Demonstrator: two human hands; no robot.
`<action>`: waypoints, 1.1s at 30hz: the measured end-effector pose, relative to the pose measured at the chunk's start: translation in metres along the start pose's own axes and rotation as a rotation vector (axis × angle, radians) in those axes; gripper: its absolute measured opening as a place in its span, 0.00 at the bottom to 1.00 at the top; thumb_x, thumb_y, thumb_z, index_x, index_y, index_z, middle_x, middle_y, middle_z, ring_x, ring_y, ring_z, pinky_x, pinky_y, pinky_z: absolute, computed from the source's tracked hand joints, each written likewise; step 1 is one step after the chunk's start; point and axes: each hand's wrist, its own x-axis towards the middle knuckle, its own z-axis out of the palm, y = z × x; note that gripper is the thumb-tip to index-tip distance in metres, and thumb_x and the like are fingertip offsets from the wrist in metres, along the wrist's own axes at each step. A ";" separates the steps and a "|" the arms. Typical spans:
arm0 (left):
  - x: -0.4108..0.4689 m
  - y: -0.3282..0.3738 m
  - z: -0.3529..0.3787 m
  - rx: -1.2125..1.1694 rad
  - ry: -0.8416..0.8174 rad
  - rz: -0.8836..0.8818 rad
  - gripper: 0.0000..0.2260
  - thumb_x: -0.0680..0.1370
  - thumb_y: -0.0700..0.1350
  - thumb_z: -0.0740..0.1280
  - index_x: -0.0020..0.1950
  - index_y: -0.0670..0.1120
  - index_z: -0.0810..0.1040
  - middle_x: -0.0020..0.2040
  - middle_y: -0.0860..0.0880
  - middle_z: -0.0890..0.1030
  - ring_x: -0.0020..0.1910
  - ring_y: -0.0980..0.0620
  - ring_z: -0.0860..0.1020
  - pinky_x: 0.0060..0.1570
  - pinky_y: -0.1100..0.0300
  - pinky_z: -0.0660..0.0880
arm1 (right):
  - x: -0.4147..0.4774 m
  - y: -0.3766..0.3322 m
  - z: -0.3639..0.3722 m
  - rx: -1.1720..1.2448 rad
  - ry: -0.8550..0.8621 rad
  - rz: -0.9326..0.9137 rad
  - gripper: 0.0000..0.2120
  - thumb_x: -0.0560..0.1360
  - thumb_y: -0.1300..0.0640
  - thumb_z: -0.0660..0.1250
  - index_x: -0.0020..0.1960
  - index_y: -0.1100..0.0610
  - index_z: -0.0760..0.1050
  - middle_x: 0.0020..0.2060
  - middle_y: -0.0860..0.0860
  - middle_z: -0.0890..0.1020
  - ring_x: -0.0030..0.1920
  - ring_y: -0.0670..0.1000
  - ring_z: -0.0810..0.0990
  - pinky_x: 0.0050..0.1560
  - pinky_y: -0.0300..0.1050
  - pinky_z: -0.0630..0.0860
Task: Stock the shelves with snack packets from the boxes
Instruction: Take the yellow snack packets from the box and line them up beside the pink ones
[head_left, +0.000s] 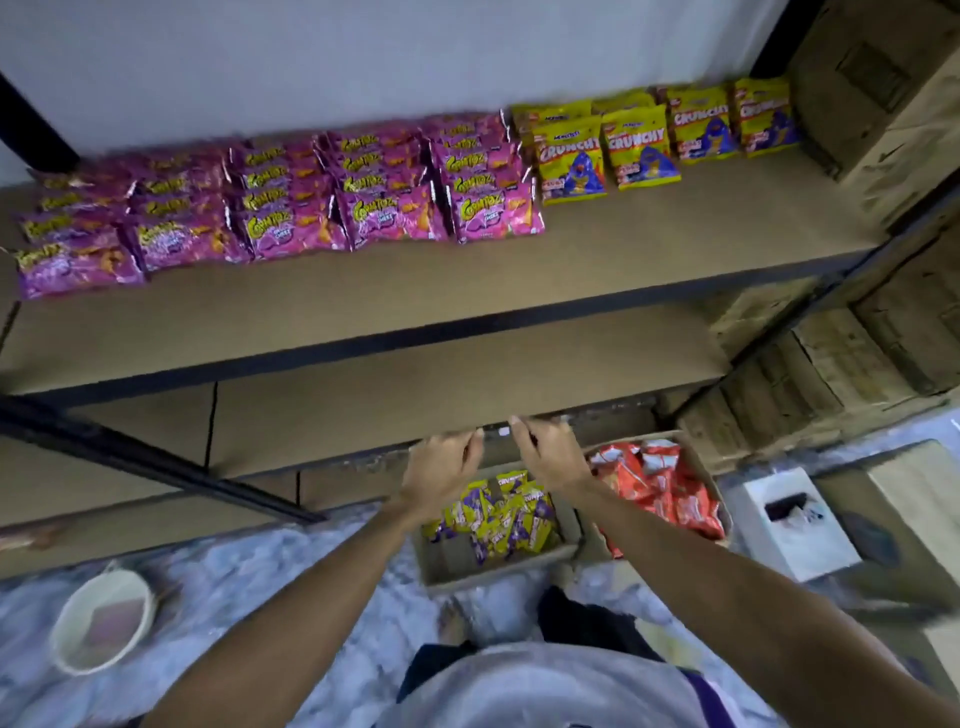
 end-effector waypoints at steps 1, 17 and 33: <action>-0.009 -0.007 0.011 -0.004 -0.056 -0.045 0.24 0.83 0.57 0.48 0.39 0.46 0.75 0.31 0.48 0.78 0.30 0.44 0.78 0.32 0.53 0.74 | -0.012 0.006 0.007 -0.025 -0.030 0.041 0.22 0.85 0.50 0.56 0.32 0.50 0.64 0.24 0.45 0.68 0.26 0.50 0.69 0.34 0.44 0.61; -0.050 -0.060 0.176 -0.051 -0.589 -0.328 0.33 0.82 0.61 0.40 0.53 0.40 0.77 0.46 0.40 0.80 0.46 0.39 0.80 0.44 0.51 0.74 | -0.056 0.155 0.098 -0.149 -0.436 0.373 0.19 0.84 0.48 0.53 0.48 0.59 0.76 0.38 0.57 0.80 0.40 0.60 0.79 0.42 0.50 0.75; -0.037 -0.207 0.482 -0.018 -0.725 -0.384 0.21 0.86 0.53 0.50 0.46 0.42 0.74 0.44 0.40 0.80 0.46 0.39 0.80 0.47 0.45 0.76 | -0.022 0.432 0.326 -0.068 -0.435 0.446 0.22 0.83 0.45 0.51 0.33 0.53 0.62 0.34 0.59 0.76 0.39 0.63 0.78 0.38 0.48 0.65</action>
